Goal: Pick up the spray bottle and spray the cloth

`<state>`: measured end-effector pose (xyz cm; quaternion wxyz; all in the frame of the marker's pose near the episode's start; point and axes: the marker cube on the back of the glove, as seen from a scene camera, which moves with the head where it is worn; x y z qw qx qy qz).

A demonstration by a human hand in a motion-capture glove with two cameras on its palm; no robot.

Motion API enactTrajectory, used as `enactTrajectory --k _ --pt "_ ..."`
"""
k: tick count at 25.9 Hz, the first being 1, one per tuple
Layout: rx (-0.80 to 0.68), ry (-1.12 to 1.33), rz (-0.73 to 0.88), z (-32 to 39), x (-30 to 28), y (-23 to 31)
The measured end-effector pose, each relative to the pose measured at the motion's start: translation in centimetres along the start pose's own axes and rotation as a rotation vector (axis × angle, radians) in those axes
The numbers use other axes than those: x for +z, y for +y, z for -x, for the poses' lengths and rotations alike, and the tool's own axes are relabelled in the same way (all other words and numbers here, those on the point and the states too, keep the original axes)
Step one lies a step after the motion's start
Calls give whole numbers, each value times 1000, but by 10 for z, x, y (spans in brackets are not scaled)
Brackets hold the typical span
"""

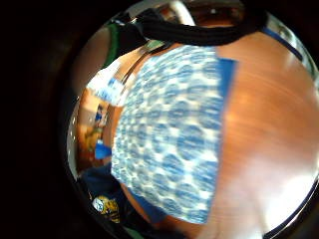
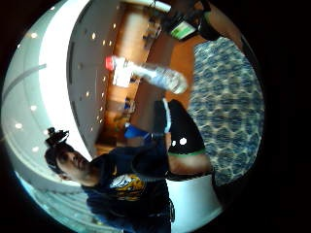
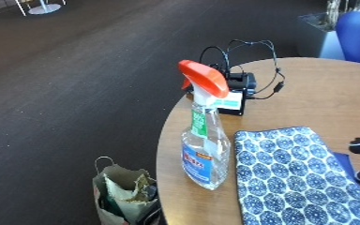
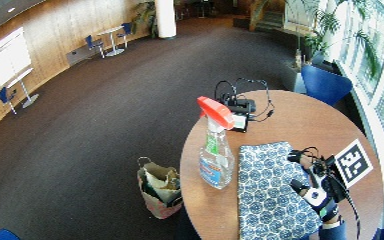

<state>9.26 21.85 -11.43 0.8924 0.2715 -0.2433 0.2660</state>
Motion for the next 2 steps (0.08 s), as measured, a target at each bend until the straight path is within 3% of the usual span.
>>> enactTrajectory --k 2 --pt "13 39 -47 -9 -11 12"
